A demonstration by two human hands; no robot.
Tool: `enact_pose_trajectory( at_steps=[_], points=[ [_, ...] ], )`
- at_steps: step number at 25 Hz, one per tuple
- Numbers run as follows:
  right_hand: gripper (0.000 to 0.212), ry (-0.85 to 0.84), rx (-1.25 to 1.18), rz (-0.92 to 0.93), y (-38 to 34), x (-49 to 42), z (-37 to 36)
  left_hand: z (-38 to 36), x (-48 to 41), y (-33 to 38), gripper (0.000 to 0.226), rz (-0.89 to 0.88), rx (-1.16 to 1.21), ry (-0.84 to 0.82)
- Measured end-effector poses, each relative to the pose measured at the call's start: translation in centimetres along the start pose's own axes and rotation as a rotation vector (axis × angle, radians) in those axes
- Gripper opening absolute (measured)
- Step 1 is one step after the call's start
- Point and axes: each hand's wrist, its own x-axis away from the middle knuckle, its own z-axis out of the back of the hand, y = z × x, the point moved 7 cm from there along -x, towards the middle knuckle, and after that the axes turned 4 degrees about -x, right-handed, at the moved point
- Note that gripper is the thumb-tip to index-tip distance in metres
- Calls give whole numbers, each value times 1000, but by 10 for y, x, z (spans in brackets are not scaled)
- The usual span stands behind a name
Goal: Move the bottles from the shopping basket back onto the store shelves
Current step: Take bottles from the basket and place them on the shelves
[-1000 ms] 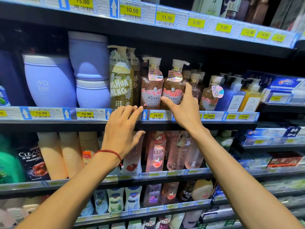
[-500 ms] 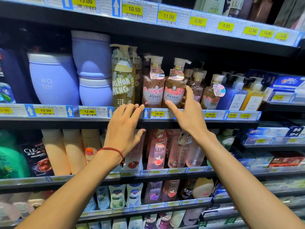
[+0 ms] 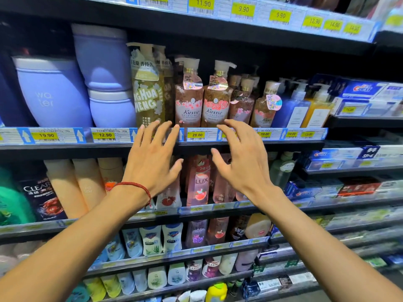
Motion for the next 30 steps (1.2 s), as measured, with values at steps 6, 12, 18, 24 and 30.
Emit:
enact_pose_trajectory(
  at_steps=[6,12,18,24,30],
  points=[
    [65,-133,92,159,-23,60,21,35,45,32,71,-92,-119,-9],
    [70,-252,56,151,-30,126,37,48,136,59,75,-61,-214,-205],
    [69,-338,-104,194,-79,192,42,69,231,69,75,20,-254,-344],
    [69,-422,-228,241,-150,245,33,84,331,43,75,108,-296,-488],
    [70,-484,-257,290,-240,289,9,87,424,-12,76,166,-300,-592]
  ],
)
